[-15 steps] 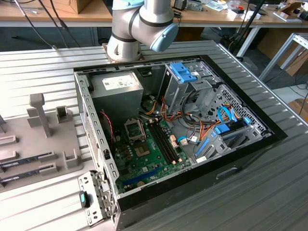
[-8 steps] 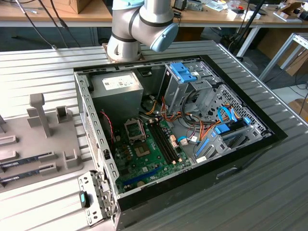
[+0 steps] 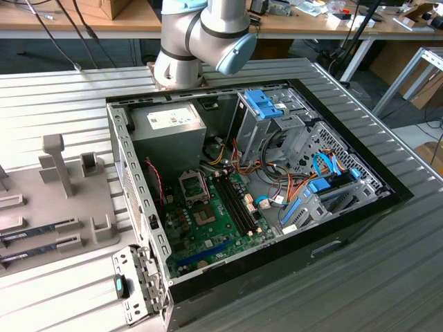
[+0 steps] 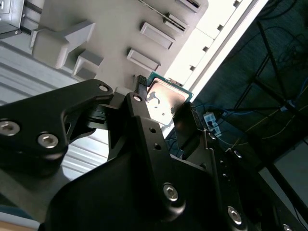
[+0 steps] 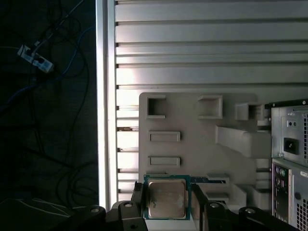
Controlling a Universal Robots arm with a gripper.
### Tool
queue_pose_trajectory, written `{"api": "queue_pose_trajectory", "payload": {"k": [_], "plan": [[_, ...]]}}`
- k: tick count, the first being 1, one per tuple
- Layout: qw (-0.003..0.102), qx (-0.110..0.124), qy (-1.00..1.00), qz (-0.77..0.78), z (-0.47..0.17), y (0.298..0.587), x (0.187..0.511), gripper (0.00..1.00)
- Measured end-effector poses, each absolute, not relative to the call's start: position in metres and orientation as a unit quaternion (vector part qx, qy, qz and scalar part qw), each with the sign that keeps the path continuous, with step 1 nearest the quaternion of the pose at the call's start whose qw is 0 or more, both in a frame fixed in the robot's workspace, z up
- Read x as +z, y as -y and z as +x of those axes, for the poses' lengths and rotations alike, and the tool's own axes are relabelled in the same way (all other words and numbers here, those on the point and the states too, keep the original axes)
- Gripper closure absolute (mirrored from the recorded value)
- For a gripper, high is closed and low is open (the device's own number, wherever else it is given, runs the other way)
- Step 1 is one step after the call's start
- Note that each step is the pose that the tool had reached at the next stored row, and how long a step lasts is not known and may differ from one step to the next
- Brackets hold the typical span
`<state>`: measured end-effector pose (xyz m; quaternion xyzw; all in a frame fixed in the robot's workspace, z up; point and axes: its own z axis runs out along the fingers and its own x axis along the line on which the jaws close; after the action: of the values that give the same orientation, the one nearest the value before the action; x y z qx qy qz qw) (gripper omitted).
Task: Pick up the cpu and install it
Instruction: 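Pick up the cpu and move it towards the insertion slot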
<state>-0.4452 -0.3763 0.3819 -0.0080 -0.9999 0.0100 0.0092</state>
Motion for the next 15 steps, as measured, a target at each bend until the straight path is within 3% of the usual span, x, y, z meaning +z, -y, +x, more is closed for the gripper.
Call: {"api": "queue_pose_trajectory", "payload": {"k": [15], "plan": [[0.009, 0.010, 1.000, -0.008, -0.445, 0.376, 0.399, 0.53]]}}
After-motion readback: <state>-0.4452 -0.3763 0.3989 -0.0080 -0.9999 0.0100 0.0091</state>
